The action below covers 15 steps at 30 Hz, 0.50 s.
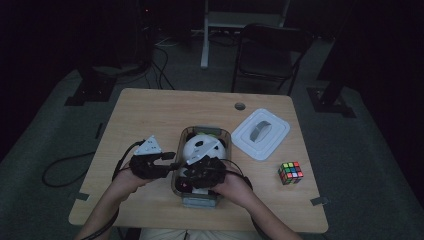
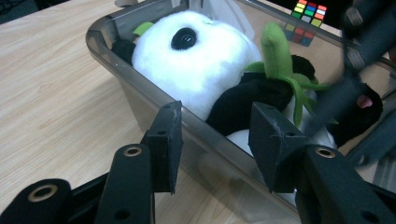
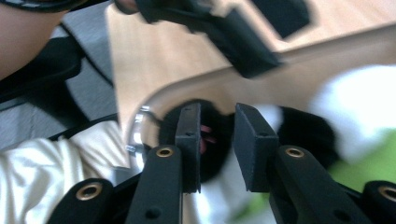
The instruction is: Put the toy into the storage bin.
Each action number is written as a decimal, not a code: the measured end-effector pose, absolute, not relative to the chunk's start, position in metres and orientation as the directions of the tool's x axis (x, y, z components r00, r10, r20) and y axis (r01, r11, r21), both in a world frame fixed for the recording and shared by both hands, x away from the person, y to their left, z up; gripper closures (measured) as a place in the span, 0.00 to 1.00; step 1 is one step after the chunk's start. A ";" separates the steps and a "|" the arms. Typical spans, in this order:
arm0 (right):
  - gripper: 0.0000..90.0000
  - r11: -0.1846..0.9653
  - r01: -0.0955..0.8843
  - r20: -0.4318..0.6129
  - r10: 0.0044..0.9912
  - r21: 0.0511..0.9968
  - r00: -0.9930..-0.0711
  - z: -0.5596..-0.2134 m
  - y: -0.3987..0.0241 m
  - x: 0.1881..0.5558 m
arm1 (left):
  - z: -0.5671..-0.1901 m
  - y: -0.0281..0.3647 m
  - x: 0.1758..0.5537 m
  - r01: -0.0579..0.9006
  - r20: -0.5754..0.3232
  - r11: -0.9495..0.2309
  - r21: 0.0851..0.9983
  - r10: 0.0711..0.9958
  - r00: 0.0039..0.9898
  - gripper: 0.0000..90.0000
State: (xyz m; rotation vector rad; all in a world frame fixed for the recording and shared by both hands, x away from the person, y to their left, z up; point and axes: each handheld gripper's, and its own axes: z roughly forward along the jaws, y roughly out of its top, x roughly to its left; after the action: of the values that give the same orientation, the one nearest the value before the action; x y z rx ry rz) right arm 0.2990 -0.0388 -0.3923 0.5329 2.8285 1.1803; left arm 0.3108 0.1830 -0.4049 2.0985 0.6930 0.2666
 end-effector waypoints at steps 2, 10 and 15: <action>0.75 0.643 0.312 0.100 0.344 0.699 -0.934 -0.391 -0.043 0.301 | -0.405 0.184 0.311 0.379 -0.068 -0.448 0.809 0.570 0.819 0.58; 0.40 0.524 0.384 0.175 0.404 0.760 -0.898 -0.386 -0.078 0.314 | -0.402 0.187 0.311 0.357 -0.093 -0.431 0.829 0.523 0.847 0.33; 0.29 0.440 0.405 0.165 0.488 0.802 -0.857 -0.381 -0.101 0.314 | -0.404 0.188 0.311 0.353 -0.077 -0.431 0.830 0.539 0.839 0.26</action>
State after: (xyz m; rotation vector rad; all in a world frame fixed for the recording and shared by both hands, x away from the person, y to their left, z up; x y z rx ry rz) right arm 0.3139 -0.1005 -0.3813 0.8045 2.5873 1.4013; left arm 0.3115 0.1877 -0.4038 2.0649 0.6533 0.2468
